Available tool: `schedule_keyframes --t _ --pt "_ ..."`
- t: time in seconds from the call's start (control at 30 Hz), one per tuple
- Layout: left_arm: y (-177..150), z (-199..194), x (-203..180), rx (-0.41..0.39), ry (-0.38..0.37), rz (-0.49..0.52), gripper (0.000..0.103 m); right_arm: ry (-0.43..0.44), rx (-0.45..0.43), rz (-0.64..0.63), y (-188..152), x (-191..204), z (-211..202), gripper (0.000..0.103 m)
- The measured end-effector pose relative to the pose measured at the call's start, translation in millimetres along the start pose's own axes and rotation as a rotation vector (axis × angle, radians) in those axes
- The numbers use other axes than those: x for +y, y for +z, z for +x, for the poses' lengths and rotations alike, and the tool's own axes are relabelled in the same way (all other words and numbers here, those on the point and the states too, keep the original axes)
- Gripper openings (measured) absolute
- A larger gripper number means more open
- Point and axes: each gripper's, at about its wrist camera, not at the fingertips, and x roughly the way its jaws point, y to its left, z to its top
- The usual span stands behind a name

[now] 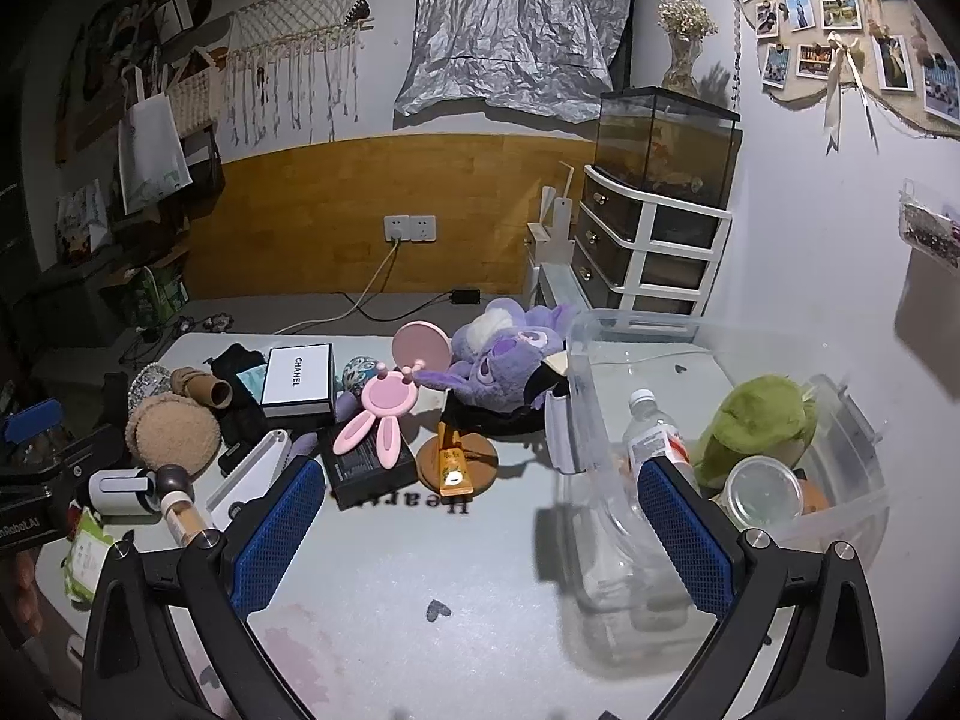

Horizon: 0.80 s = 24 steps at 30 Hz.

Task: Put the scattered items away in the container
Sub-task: 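Move the right tool toward the orange hand cream tube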

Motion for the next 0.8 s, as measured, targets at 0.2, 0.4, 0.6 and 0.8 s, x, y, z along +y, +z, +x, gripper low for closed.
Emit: schedule_keyframes --t 0.2,0.4,0.6,0.8 --pt "3.4 4.2 -6.2 0.036 0.010 0.006 0.103 0.003 0.000 -0.001 -1.5 3.3 -4.4 0.103" --pt "-1.1 4.2 3.2 0.018 -0.015 -0.015 0.103 0.014 0.007 -0.007 0.6 0.4 1.3 0.103" --pt "1.2 4.1 2.0 0.016 -0.009 -0.012 0.103 0.021 0.013 -0.007 3.3 3.4 1.2 0.103" --pt "2.9 7.8 3.8 0.017 -0.012 -0.015 0.103 0.022 0.032 -0.003 4.1 1.8 6.7 0.103"
